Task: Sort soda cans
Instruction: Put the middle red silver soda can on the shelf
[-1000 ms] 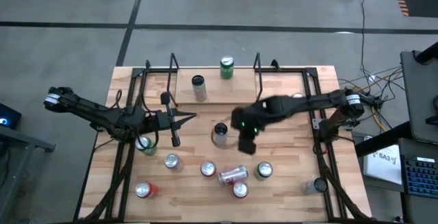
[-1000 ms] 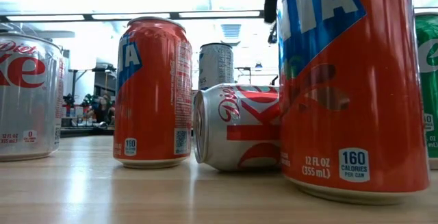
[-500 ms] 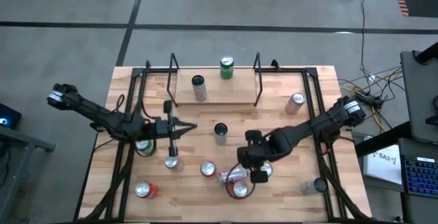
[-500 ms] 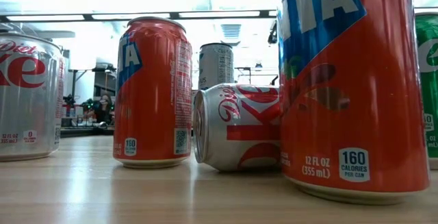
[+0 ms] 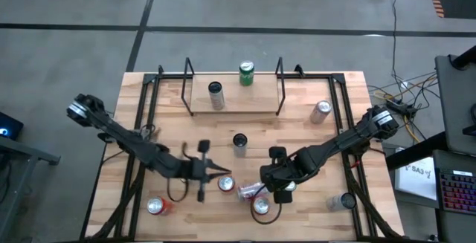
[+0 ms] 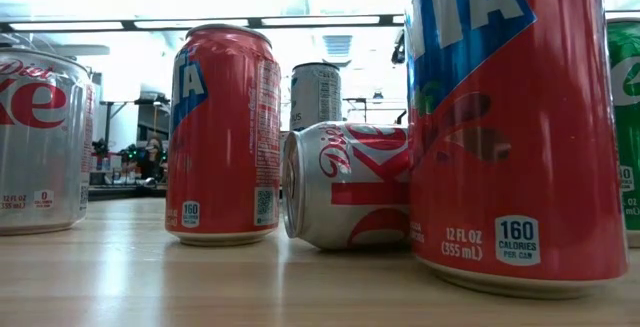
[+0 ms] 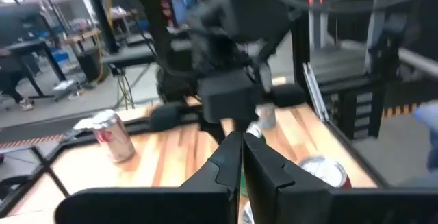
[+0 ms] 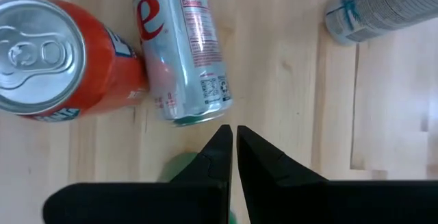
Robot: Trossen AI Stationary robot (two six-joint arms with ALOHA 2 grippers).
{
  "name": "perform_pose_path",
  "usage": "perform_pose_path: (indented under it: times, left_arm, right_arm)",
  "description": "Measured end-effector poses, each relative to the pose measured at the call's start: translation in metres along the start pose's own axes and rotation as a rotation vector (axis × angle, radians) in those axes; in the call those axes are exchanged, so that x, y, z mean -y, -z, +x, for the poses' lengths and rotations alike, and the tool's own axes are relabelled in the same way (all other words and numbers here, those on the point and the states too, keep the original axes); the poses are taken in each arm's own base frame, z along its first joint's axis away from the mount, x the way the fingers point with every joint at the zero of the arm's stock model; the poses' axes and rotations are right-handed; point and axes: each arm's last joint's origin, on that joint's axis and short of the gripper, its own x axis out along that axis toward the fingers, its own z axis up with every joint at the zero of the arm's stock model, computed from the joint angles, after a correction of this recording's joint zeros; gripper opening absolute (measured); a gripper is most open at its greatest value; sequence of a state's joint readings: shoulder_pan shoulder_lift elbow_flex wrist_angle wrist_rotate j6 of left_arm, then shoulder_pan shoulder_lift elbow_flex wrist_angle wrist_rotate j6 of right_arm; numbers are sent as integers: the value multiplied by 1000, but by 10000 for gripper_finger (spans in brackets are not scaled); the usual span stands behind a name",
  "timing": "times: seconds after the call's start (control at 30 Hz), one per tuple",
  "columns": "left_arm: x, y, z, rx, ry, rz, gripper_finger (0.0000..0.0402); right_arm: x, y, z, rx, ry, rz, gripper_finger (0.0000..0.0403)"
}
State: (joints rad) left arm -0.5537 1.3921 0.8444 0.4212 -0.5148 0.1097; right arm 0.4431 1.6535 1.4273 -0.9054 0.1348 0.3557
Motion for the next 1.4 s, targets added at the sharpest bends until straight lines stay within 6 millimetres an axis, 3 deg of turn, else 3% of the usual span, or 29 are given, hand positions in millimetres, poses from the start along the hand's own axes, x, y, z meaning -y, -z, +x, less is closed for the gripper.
perform_pose_path:
  times: [0.27, 0.5, 0.8, 1.13, 1.27, 1.4]
  left_arm:
    - [27, 13, 40, -198, -33, 27, 0]
    - [50, 21, 54, -426, -14, 46, 0]
    - [83, 18, 53, -524, 2, 74, 0]
    - [91, 20, 44, -502, -64, 83, 0]
    - [90, 21, 43, -506, -65, 87, 0]
    - [90, 24, 42, -526, -69, 92, 0]
  right_arm:
    - [-1, 1, 0, 0, -1, -46, 13]
    - [-2, -3, 0, 52, 13, -68, 13]
    - [-10, -1, 9, 98, -17, -114, 13]
    - [-14, 1, 20, 75, -11, -154, 16]
    - [-16, 2, 30, 50, -4, -203, 50]
    - [-17, 5, 36, 10, 0, -240, 118]
